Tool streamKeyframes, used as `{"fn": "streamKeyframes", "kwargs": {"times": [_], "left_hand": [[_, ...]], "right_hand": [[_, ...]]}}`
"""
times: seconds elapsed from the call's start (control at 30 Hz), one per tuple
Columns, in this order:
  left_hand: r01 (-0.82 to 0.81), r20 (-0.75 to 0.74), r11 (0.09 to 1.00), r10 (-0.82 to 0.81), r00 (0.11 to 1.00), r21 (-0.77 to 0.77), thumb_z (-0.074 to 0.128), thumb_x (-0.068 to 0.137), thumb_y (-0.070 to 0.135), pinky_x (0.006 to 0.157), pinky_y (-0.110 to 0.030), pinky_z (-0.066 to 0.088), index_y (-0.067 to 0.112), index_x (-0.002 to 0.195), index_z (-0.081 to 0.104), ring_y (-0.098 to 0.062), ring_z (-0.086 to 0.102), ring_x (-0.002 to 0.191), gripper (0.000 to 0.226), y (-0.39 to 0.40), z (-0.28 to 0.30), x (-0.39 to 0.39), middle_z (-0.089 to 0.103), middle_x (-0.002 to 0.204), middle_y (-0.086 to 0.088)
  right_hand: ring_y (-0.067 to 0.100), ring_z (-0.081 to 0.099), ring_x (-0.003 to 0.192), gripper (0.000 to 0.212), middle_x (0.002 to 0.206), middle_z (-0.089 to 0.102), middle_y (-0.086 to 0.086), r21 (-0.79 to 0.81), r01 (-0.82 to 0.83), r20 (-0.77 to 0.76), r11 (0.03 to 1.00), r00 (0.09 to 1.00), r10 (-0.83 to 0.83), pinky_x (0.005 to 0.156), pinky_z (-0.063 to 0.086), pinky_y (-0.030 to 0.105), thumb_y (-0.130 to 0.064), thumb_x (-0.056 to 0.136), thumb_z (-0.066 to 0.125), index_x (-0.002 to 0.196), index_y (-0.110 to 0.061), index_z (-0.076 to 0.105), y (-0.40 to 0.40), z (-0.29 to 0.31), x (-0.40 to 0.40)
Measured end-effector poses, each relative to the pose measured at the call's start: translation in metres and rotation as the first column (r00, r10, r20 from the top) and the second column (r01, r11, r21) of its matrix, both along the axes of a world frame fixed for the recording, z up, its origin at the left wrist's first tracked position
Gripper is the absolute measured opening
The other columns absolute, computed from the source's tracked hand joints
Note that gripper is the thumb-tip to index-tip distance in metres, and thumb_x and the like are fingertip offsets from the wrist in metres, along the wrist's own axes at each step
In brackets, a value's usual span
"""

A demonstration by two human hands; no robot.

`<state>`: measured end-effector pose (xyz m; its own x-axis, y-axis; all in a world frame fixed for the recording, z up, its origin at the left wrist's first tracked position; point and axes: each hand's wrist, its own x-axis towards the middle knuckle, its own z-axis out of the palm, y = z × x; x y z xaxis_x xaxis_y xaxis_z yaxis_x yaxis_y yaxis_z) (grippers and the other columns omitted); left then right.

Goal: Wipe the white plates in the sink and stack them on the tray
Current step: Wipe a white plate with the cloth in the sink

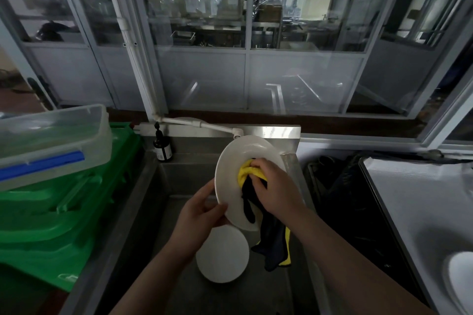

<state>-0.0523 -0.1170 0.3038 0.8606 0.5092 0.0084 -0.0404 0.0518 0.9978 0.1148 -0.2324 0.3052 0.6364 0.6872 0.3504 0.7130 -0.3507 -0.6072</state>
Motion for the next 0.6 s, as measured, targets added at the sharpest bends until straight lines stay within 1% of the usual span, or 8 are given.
{"fn": "streamKeyframes", "kwargs": {"times": [0.07,0.17,0.27,0.37,0.43,0.53,0.6], "left_hand": [[-0.019,0.008,1.0,0.019,1.0,0.005,0.057,0.096,-0.002,0.076,-0.038,0.062,0.023,0.141,0.05,-0.034,0.075,0.088,0.052,0.0,0.002,-0.001,0.076,0.094,-0.016],[-0.037,0.003,0.999,0.037,0.999,0.02,0.058,0.096,-0.001,0.08,-0.042,0.062,0.025,0.143,0.049,-0.035,0.074,0.089,0.055,0.002,0.002,-0.001,0.075,0.094,-0.018],[-0.036,0.005,0.999,0.036,0.999,0.007,0.058,0.096,0.0,0.083,-0.046,0.061,0.026,0.144,0.048,-0.037,0.074,0.091,0.056,0.004,0.001,-0.001,0.073,0.097,-0.023],[-0.039,0.015,0.999,0.04,0.999,-0.007,0.057,0.096,-0.001,0.078,-0.037,0.062,0.028,0.142,0.049,-0.033,0.074,0.091,0.055,0.003,0.003,-0.002,0.074,0.097,-0.02],[-0.038,0.019,0.999,0.038,0.999,-0.005,0.057,0.096,-0.001,0.076,-0.033,0.061,0.029,0.142,0.048,-0.031,0.075,0.091,0.056,0.004,0.005,-0.004,0.075,0.096,-0.018],[-0.021,0.01,1.0,0.021,1.0,0.013,0.057,0.096,0.0,0.079,-0.034,0.061,0.028,0.145,0.046,-0.031,0.074,0.093,0.057,0.005,0.005,-0.005,0.075,0.099,-0.017],[-0.021,0.003,1.0,0.021,1.0,0.021,0.058,0.096,0.001,0.079,-0.034,0.061,0.027,0.145,0.046,-0.031,0.074,0.093,0.057,0.005,0.004,-0.004,0.075,0.098,-0.017]], "right_hand": [[0.011,0.059,0.099,0.027,0.116,0.063,-0.006,-0.006,0.041,0.007,0.999,0.999,-0.041,0.078,0.04,0.019,-0.029,0.097,0.055,0.124,-0.025,0.058,-0.003,0.002,0.006],[0.009,0.055,0.094,0.026,0.109,0.061,-0.008,0.007,0.079,0.027,0.997,0.997,-0.079,0.077,0.038,0.019,-0.026,0.096,0.057,0.121,-0.022,0.06,-0.008,0.007,0.012],[0.019,0.057,0.099,0.025,0.112,0.061,0.0,-0.018,0.087,0.033,0.996,0.996,-0.086,0.08,0.043,0.027,-0.024,0.096,0.057,0.12,-0.02,0.06,-0.01,0.009,0.018],[0.022,0.059,0.1,0.025,0.114,0.06,0.001,-0.065,0.13,0.029,0.989,0.991,-0.128,0.077,0.038,0.025,-0.022,0.096,0.057,0.12,-0.018,0.059,-0.014,0.007,0.027],[0.024,0.06,0.101,0.024,0.115,0.061,0.002,-0.077,0.156,0.055,0.985,0.987,-0.152,0.076,0.035,0.024,-0.021,0.096,0.057,0.119,-0.018,0.059,-0.018,0.004,0.031],[0.026,0.06,0.099,0.022,0.116,0.062,0.001,-0.094,0.205,0.113,0.974,0.975,-0.194,0.073,0.037,0.026,-0.022,0.095,0.057,0.116,-0.02,0.06,-0.02,-0.003,0.034],[0.027,0.061,0.098,0.022,0.117,0.062,0.001,-0.088,0.231,0.119,0.969,0.968,-0.22,0.072,0.039,0.028,-0.022,0.094,0.057,0.115,-0.021,0.059,-0.02,-0.007,0.032]]}}
